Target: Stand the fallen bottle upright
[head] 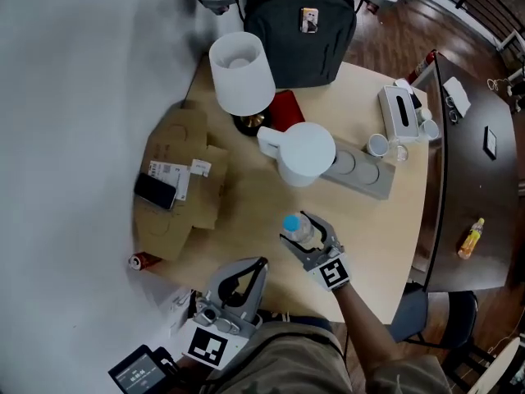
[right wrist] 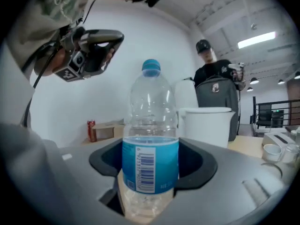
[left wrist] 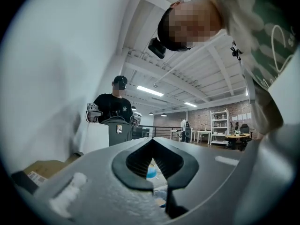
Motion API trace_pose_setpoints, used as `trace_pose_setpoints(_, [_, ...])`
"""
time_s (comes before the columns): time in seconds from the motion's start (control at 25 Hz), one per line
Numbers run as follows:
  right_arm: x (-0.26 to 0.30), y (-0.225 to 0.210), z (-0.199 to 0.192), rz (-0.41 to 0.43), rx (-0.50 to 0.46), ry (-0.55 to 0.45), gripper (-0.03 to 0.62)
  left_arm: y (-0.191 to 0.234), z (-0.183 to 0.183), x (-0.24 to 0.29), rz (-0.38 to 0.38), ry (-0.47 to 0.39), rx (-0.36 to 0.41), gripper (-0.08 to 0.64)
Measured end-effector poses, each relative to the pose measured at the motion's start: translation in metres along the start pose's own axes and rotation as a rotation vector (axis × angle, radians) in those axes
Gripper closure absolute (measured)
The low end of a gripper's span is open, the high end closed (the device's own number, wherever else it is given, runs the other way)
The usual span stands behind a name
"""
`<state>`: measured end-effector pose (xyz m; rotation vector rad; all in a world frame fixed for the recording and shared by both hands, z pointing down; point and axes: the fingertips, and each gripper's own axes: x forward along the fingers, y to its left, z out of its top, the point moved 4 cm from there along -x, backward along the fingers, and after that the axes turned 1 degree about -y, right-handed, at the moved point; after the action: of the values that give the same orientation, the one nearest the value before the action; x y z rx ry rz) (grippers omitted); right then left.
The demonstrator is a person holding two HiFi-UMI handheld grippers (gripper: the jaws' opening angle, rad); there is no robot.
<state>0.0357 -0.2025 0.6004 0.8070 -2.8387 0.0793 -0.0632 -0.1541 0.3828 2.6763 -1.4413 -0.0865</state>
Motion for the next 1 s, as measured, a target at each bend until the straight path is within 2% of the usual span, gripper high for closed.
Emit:
trace_pose_setpoints(0.12, [-0.011, -0.004, -0.013, -0.100, 0.036, -0.080, 0.282, -0.012, -0.002, 0.003, -0.019, 0.023, 0.010, 0.555])
trace_pose_setpoints(0.28, [-0.010, -0.007, -0.045, -0.172, 0.079, -0.094, 0.282, -0.027, -0.006, 0.005, -0.036, 0.055, 0.030, 0.555])
trace_pose_setpoints(0.48, [-0.013, 0.001, -0.083, -0.178, 0.024, 0.003, 0.282, -0.040, -0.018, 0.003, -0.050, 0.100, 0.030, 0.555])
trace_pose_setpoints(0.56, [-0.017, 0.004, -0.089, -0.182, 0.017, 0.012, 0.281, -0.043, -0.020, 0.003, -0.052, 0.111, 0.032, 0.555])
trace_pose_setpoints(0.8, [-0.026, 0.008, -0.095, -0.170, 0.017, 0.030, 0.275, -0.046, -0.020, 0.001, -0.052, 0.116, 0.042, 0.555])
trace_pose_setpoints(0.88, [-0.030, 0.010, -0.097, -0.159, 0.013, 0.040, 0.232, -0.045, -0.019, -0.002, -0.044, 0.117, 0.041, 0.555])
trace_pose_setpoints(1.0, [-0.036, 0.009, -0.090, -0.159, 0.008, 0.039, 0.229, -0.045, -0.018, -0.006, -0.040, 0.112, 0.035, 0.555])
